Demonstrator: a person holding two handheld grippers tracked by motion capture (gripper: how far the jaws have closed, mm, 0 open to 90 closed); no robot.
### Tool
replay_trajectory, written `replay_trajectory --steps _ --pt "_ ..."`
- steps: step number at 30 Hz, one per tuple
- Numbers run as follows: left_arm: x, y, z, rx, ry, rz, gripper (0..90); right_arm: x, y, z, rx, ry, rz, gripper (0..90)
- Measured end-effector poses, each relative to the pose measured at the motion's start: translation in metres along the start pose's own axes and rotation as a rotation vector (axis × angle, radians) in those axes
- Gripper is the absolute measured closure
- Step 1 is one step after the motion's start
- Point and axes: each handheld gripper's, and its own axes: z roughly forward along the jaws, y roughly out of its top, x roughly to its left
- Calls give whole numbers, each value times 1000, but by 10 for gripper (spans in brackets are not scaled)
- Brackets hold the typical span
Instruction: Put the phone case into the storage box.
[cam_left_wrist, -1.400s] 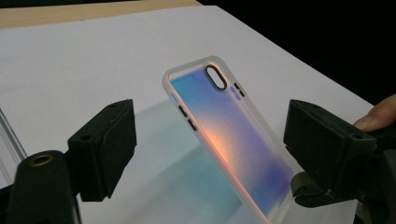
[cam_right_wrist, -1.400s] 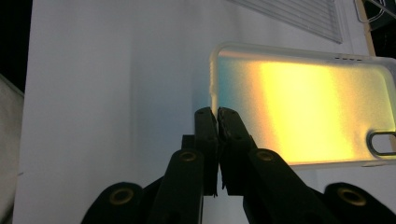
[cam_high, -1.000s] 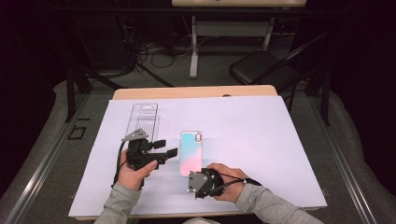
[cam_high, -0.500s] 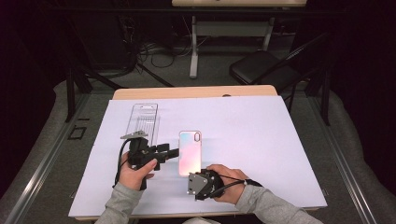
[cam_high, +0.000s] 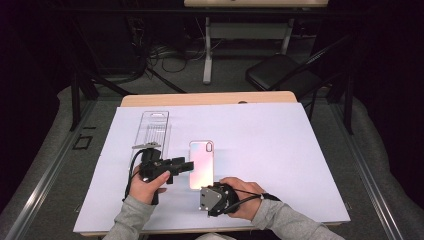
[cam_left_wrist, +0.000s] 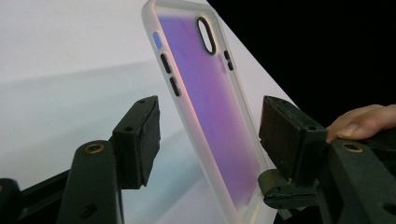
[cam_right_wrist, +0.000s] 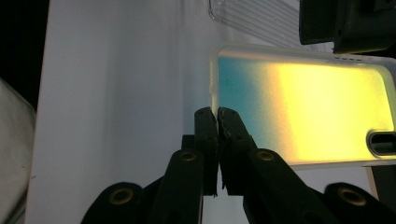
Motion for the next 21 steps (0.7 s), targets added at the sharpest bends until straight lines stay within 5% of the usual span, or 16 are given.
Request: replay_trajectory --steps 21 --pt "3 -3 5 12 -32 -32 440 3 9 1 -29 6 -18 876"
